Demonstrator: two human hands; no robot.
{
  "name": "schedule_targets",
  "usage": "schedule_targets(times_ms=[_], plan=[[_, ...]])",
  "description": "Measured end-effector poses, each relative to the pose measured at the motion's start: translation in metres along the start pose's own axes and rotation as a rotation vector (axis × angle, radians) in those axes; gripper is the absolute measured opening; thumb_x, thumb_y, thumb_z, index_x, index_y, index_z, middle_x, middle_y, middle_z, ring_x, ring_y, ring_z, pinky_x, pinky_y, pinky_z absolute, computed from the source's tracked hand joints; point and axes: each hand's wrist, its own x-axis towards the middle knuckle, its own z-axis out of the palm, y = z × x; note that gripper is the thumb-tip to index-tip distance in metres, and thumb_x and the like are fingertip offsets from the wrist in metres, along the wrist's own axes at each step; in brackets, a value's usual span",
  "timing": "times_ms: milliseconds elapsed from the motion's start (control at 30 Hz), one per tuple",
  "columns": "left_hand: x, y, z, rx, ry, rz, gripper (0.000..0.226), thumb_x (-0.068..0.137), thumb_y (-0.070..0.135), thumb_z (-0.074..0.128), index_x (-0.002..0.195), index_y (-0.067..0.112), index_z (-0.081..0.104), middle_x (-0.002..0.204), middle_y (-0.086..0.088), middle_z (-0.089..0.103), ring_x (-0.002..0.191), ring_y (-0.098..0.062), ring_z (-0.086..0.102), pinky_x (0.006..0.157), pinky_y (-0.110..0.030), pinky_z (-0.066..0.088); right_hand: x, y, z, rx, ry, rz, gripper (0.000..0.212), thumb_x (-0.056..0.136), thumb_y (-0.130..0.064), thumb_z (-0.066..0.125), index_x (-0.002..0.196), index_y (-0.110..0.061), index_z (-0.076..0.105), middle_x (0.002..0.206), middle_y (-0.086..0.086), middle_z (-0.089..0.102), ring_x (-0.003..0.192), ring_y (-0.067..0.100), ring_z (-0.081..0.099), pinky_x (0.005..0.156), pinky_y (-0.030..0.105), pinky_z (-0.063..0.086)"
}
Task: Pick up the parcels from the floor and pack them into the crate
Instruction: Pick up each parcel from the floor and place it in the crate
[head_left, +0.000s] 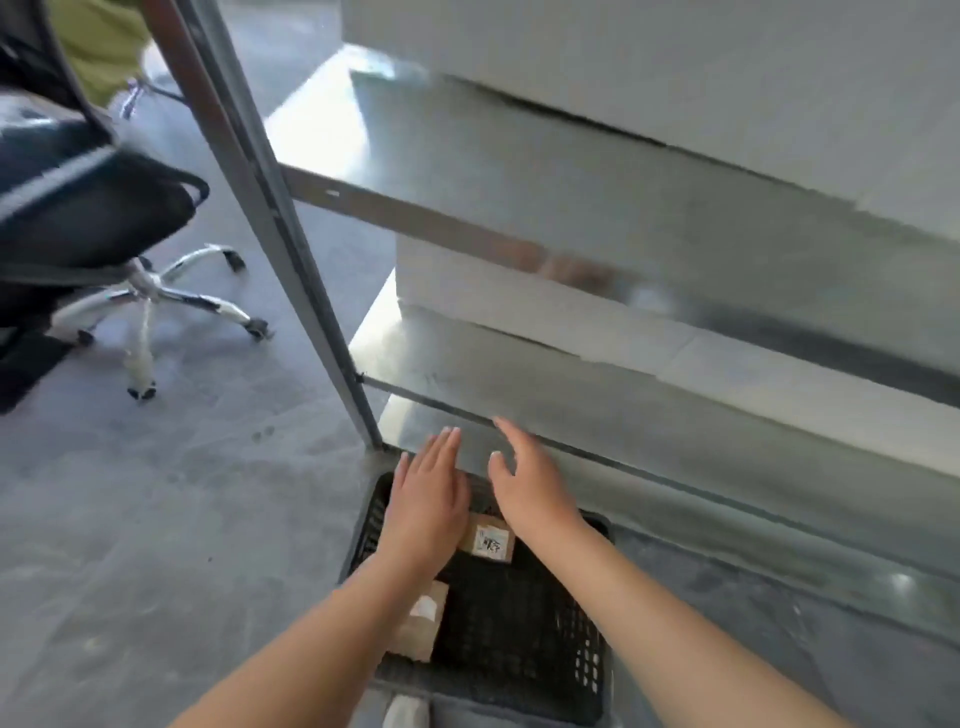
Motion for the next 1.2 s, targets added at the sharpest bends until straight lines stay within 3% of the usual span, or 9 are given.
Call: schedule_targets(times_ms=[133,300,533,700,867,1200], plan=[[-0.031,0.055,-0.132,0.114,0.149,0.143,0.057,0.104,0.032,0.030,0.156,0.024,0.008,0.163,0.008,0.009,0.150,-0.008,0.000,0.123,-0.037,-0.001,-0.068,-0.089,-0.079,-0.074,0.248,-0.199,0.050,0.104,-0.024,0.038,0.153,-0.020,0.028,0.160,-0.003,0.024,0.147,0.012,0.023,0.115,0.024,0.020],[-0.066,0.171,-0.237,0.155,0.308,0.455,0.056,0.105,0.033,0.027,0.156,0.022,0.007,0.163,0.007,0.006,0.149,-0.006,-0.002,0.123,-0.037,-0.001,-0.150,-0.172,-0.177,-0.102,0.573,-0.385,0.052,0.103,-0.020,0.041,0.152,-0.010,0.028,0.160,0.004,0.025,0.148,0.015,0.019,0.118,0.023,0.013],[-0.143,0.343,-0.286,0.098,0.421,0.834,0.060,0.104,0.030,0.028,0.156,0.017,0.003,0.164,0.003,0.004,0.150,-0.009,-0.002,0.123,-0.038,0.004,-0.280,-0.163,-0.291,-0.388,0.863,-0.421,0.055,0.105,-0.030,0.036,0.155,-0.014,0.019,0.163,0.001,0.014,0.151,0.015,0.007,0.123,0.039,0.008],[-0.212,0.440,-0.238,0.009,0.440,0.944,0.061,0.103,0.028,0.028,0.156,0.017,-0.002,0.164,0.002,0.000,0.150,-0.010,-0.005,0.123,-0.040,-0.001,-0.377,-0.087,-0.355,-0.449,1.051,-0.273,0.057,0.105,-0.032,0.029,0.156,-0.015,0.010,0.165,-0.001,0.006,0.151,0.012,-0.002,0.123,0.035,-0.003],[-0.280,0.517,-0.143,0.110,0.303,1.161,0.063,0.103,0.029,0.027,0.156,0.018,-0.006,0.164,0.004,-0.005,0.150,-0.009,-0.010,0.123,-0.044,-0.003,-0.472,0.018,-0.380,-0.382,1.229,0.012,0.059,0.105,-0.035,0.028,0.156,-0.013,0.010,0.164,0.002,0.006,0.151,0.014,-0.002,0.123,0.042,0.004],[-0.384,0.653,0.073,0.134,-0.047,1.583,0.064,0.101,0.025,0.033,0.156,0.012,0.003,0.164,-0.001,0.005,0.151,-0.015,0.001,0.123,-0.045,0.002,-0.613,0.232,-0.421,-0.358,1.347,0.575,0.059,0.104,-0.034,0.028,0.156,-0.011,0.011,0.164,0.002,0.008,0.151,0.015,0.000,0.123,0.043,0.005]])
